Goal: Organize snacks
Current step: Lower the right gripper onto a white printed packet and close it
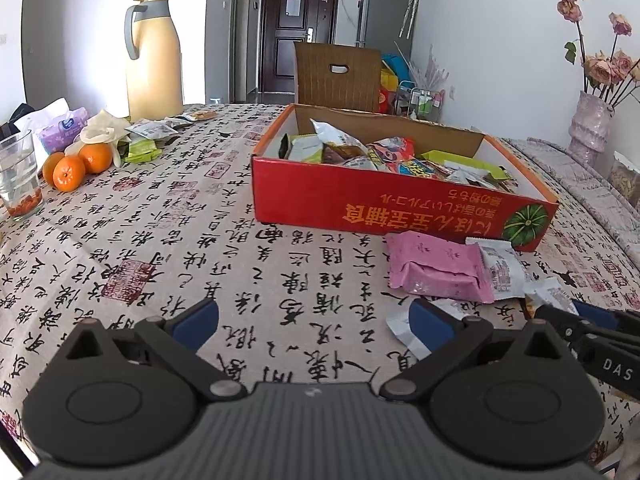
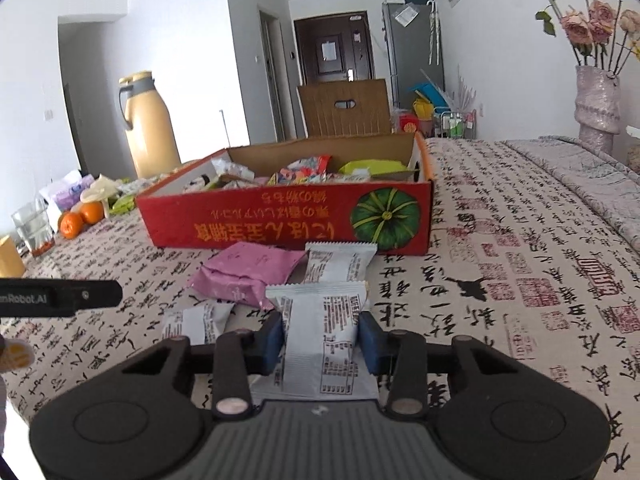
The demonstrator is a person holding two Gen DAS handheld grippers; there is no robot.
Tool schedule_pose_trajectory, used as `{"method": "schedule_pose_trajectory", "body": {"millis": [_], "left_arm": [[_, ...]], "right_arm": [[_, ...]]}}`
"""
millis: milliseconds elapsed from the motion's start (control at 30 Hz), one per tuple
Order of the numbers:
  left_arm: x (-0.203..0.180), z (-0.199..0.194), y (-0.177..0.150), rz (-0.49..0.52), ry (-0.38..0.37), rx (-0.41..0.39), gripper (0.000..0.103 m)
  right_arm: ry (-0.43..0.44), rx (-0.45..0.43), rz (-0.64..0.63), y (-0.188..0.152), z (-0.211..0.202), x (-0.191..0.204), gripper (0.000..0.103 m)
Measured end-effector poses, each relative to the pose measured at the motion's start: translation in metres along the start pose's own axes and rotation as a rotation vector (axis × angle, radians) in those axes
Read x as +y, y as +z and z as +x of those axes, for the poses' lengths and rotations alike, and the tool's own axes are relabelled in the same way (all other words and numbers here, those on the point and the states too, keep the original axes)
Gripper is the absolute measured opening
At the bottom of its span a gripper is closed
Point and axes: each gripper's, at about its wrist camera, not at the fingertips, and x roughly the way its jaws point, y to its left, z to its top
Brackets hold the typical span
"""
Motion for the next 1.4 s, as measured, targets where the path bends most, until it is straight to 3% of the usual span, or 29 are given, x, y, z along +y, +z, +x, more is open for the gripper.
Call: {"method": "schedule_pose_trajectory", "body": {"millis": [333, 667, 1133, 1300, 1400], "left_arm": [[-0.027, -0.003, -0.001, 0.041, -0.016, 0.013, 0.103], [-0.065, 0.015, 0.001, 0.089, -0.023, 0.076, 0.103], [-0.088, 0.048, 0.003, 0.064, 0.068, 0.169, 0.102], [-0.088, 0.049, -0.002, 0.067, 0.062, 0.186, 0.088], [-0.089, 0.044, -0.004, 0.079, 0.031, 0.178, 0.073]], "right_arm": [[0.01, -0.05, 0.041, -0.005, -0.018, -0.019, 0.039], [0.018, -0.072, 0.09, -0.012, -0.025, -0.042, 0.039], [0.024, -0.085, 0.117, -0.012, -0.021, -0.061, 0.039], [0.028, -0.081, 0.116, -0.014, -0.02, -0.059, 0.039], [0.025, -0.08, 0.112, -0.014, -0.021, -0.057, 0.039]]}}
